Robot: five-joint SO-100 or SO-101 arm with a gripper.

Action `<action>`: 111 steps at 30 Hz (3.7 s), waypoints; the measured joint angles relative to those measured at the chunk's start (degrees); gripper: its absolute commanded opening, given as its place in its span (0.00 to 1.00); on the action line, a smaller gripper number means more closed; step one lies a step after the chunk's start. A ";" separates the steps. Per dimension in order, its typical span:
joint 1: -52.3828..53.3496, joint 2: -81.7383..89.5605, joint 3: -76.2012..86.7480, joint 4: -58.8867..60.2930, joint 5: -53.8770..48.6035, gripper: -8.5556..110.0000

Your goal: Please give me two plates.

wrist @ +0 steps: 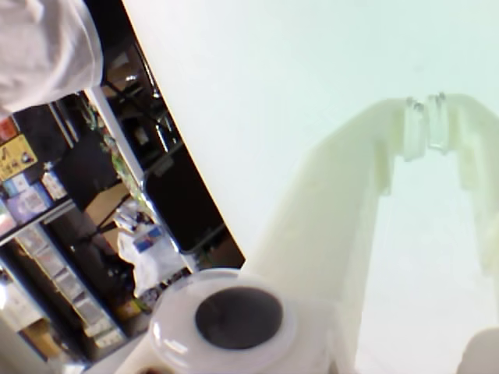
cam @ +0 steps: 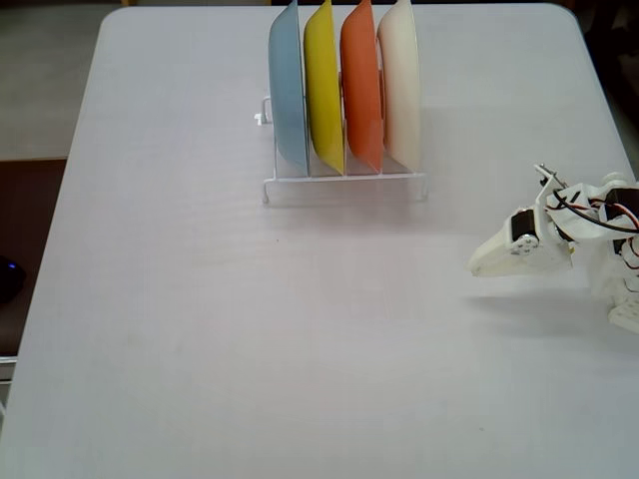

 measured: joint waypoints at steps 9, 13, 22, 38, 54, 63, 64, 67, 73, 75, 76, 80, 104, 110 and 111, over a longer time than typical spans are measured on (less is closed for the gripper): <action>0.44 0.00 0.00 -0.35 2.11 0.07; 0.26 0.00 0.00 -0.09 2.11 0.07; -0.09 0.00 0.00 0.00 2.11 0.07; -0.09 0.00 0.00 0.00 2.11 0.07; 4.13 0.00 -5.54 -8.35 0.88 0.07; 10.99 -0.70 -20.83 -7.73 -5.89 0.07; 11.95 -1.41 -22.68 -7.73 -7.21 0.07; 14.85 -4.92 -28.21 -7.73 -11.87 0.07; 20.04 -16.17 -40.43 -3.96 -23.99 0.09; 21.62 -20.30 -45.00 -1.58 -28.83 0.11; 22.50 -22.32 -47.29 -0.26 -31.20 0.13; 26.28 -30.23 -55.28 3.78 -39.20 0.24; 32.43 -67.32 -90.53 18.19 -58.27 0.33; 34.28 -74.00 -98.09 19.60 -61.52 0.36; 34.72 -74.71 -98.70 19.60 -61.87 0.36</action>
